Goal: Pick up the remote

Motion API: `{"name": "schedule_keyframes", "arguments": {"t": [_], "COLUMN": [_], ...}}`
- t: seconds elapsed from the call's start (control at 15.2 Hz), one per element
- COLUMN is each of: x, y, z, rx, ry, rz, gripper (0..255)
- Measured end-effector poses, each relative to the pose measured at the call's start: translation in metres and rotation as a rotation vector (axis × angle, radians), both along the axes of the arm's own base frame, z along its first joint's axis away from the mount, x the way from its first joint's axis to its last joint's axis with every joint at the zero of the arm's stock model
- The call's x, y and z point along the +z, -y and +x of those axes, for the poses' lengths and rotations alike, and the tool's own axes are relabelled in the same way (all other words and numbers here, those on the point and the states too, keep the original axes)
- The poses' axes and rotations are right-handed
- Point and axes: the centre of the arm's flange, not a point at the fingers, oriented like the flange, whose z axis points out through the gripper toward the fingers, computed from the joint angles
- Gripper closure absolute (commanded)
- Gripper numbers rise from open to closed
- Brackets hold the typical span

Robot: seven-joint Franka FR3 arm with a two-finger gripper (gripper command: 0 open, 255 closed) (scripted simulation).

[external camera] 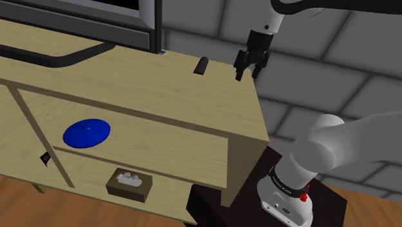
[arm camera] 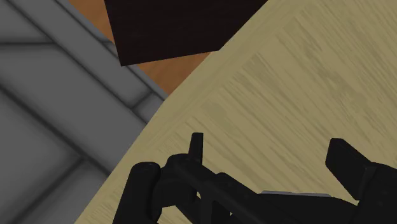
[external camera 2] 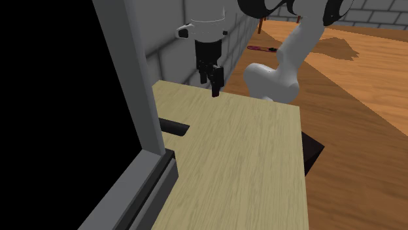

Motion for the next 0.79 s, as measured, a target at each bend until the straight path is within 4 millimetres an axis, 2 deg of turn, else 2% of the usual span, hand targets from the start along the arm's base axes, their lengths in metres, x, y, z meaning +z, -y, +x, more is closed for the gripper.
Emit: {"name": "schedule_keyframes", "arguments": {"t": [0.13,0.26,0.79], "x": [0.001,0.004,0.017], "y": [-0.002,-0.012,-0.03], "z": [0.005,0.024,0.129], "rx": [-0.021,-0.096,-0.47], "ry": [-0.004,-0.02,-0.098], "rz": [0.003,0.015,0.073], "gripper": [0,0,0]}}
